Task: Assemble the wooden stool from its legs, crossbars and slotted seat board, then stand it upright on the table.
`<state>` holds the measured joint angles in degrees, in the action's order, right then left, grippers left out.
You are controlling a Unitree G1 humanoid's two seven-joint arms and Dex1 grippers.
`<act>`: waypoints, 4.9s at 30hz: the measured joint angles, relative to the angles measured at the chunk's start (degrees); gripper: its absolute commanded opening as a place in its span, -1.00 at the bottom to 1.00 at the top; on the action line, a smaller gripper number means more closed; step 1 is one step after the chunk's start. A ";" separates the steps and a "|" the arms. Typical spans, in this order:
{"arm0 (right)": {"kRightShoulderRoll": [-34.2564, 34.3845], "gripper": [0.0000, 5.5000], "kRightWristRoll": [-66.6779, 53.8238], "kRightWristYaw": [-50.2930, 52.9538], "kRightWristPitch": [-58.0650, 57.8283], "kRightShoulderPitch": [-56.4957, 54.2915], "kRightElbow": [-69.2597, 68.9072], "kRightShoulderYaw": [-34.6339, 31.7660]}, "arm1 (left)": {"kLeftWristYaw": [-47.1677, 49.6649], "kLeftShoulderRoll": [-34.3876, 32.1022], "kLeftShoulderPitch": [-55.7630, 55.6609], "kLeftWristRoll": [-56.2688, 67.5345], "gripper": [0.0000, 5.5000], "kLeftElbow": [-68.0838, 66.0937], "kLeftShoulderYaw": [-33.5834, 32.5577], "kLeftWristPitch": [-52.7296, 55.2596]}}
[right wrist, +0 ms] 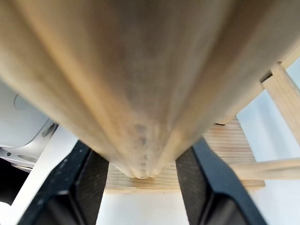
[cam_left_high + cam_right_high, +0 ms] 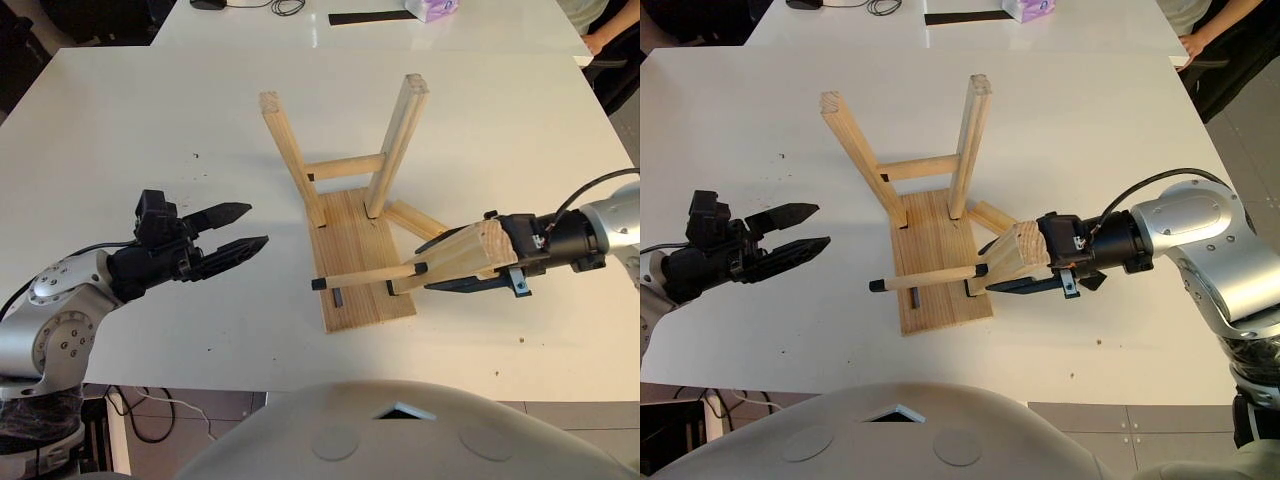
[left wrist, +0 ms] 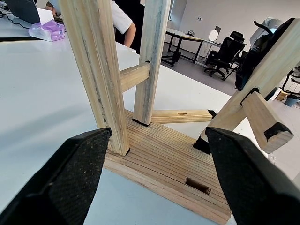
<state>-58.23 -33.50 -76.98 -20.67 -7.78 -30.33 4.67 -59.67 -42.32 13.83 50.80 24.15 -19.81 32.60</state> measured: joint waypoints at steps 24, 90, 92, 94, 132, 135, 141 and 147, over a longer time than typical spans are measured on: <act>2.34 -0.27 2.23 1.21 2.73 -10.38 6.94 14.31 | -0.03 0.15 -1.83 0.02 0.36 0.56 2.70 0.38; 2.57 0.29 13.09 20.05 -9.22 1.30 5.19 4.24 | 2.00 0.67 -1.68 -2.80 0.36 -3.65 -1.86 -3.45; -0.21 0.41 12.51 19.45 -9.28 7.90 3.53 -1.79 | 2.53 0.78 -0.79 -1.31 0.36 -3.64 -5.51 -3.35; -1.32 0.46 11.59 19.08 -10.26 14.20 1.98 -8.16 | 3.37 0.87 -0.36 1.57 0.36 -3.72 -10.54 -3.30; 13.39 -0.25 15.88 30.41 -7.50 24.88 15.74 -9.48 | 30.93 4.46 -20.16 -7.61 0.36 -1.93 -3.68 -3.71; 15.09 -0.25 14.37 30.68 -8.10 24.22 15.64 -10.13 | 31.94 4.26 -22.74 -7.89 0.36 -1.30 -1.42 -1.29; 15.54 -0.25 4.55 30.64 -8.96 14.60 14.07 -20.43 | 32.12 2.53 -28.36 -4.25 0.36 0.71 1.08 5.11; 14.53 -0.25 -13.77 30.33 -15.93 -1.26 9.49 -28.24 | 29.99 4.17 -38.47 11.87 0.12 2.67 -0.75 7.33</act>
<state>-43.70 -47.27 -46.64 -36.60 -9.03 -20.84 -23.57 -29.67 -38.15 -24.64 62.66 26.82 -20.56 39.92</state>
